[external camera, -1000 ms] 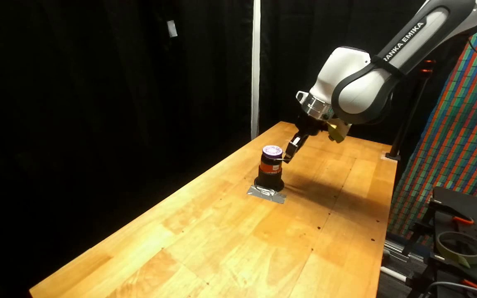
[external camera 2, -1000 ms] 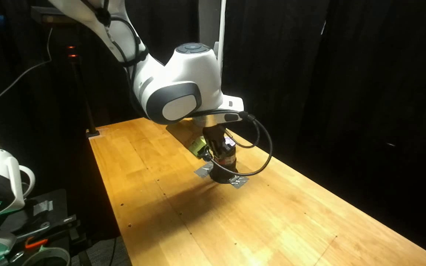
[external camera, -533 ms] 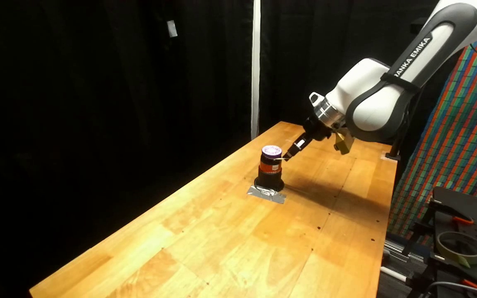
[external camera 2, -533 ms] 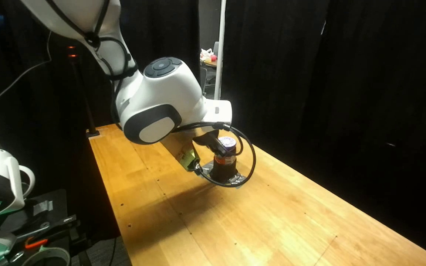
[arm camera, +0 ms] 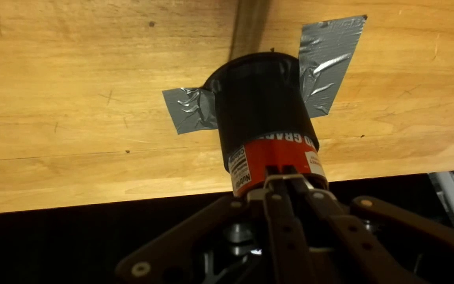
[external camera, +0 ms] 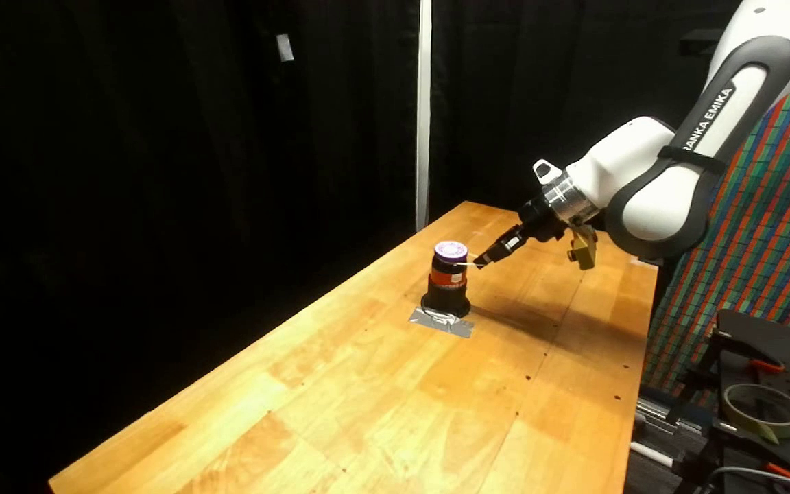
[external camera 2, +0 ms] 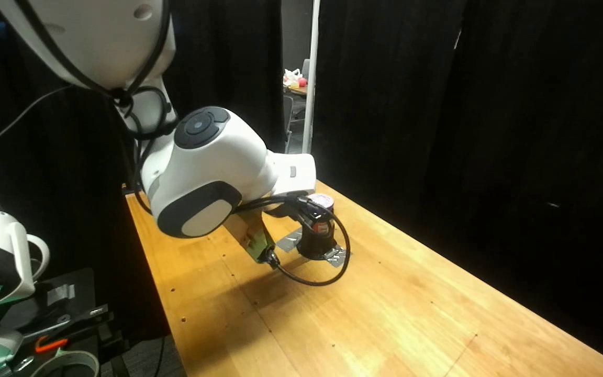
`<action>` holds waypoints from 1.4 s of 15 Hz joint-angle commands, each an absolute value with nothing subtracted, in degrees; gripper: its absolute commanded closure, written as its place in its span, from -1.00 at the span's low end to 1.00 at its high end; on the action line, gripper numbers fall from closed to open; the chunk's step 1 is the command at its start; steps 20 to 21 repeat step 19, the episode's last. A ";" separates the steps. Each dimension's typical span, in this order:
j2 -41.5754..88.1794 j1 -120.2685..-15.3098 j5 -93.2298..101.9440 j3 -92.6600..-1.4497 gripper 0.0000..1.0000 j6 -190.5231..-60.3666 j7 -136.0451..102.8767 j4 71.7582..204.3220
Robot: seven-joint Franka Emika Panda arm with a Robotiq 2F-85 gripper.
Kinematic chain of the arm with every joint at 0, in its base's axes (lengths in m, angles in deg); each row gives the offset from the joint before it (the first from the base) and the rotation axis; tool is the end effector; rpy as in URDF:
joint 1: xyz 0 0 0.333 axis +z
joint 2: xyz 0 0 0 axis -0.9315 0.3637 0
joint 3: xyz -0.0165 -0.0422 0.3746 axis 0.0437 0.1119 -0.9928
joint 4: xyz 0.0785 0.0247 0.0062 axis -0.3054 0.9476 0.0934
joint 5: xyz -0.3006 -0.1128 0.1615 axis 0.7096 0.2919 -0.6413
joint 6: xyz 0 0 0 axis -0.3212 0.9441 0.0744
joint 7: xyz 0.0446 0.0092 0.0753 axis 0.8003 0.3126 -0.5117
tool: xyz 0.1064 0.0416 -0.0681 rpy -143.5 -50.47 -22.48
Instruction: Put the rubber band on the jar.
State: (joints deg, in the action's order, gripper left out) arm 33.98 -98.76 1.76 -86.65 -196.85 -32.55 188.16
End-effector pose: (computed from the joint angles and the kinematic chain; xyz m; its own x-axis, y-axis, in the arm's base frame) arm 0.5427 0.0356 0.2912 0.7390 0.0569 0.6713 0.1965 -0.9713 -0.1341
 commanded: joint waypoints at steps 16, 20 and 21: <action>34.99 -86.93 39.20 -61.07 0.30 -228.18 -5.91 197.57; 36.17 -85.04 37.59 -59.70 0.49 -229.08 -7.02 197.08; 36.17 -85.04 37.59 -59.70 0.49 -229.08 -7.02 197.08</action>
